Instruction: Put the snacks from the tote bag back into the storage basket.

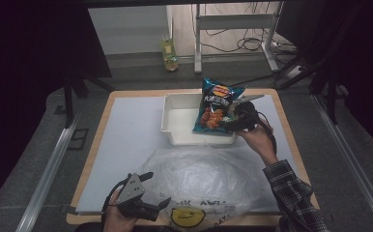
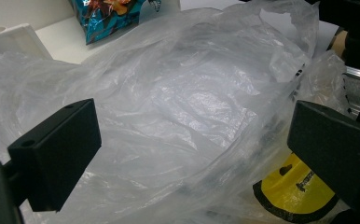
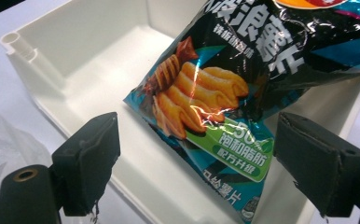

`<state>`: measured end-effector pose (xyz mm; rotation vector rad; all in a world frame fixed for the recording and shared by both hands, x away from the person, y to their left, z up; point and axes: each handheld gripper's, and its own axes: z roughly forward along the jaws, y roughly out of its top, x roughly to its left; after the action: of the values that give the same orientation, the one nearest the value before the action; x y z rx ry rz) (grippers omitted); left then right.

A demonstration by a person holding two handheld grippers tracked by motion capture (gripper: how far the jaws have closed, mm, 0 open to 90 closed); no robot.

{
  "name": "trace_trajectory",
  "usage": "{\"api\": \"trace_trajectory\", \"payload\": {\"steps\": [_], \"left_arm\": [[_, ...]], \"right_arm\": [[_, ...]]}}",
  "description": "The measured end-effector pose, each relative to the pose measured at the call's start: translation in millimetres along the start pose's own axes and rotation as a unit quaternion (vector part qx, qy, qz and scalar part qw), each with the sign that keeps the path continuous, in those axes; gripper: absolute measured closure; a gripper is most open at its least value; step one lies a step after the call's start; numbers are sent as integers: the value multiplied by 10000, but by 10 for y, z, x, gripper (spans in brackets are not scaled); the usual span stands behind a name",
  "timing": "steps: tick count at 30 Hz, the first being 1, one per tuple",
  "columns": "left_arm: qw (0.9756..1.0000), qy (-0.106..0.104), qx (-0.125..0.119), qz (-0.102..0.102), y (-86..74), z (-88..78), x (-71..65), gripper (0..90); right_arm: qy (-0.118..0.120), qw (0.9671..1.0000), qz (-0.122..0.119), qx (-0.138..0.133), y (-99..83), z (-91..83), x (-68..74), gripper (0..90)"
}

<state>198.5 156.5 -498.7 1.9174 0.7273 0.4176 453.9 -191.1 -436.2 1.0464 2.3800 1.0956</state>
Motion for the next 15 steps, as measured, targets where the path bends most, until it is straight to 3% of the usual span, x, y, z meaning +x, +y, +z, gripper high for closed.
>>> {"api": "trace_trajectory", "payload": {"steps": [15], "left_arm": [[10000,48,44,50,-2,8,-6,31]], "right_arm": [[141,9998,-26,-153,-81,-81,77,140]]}}
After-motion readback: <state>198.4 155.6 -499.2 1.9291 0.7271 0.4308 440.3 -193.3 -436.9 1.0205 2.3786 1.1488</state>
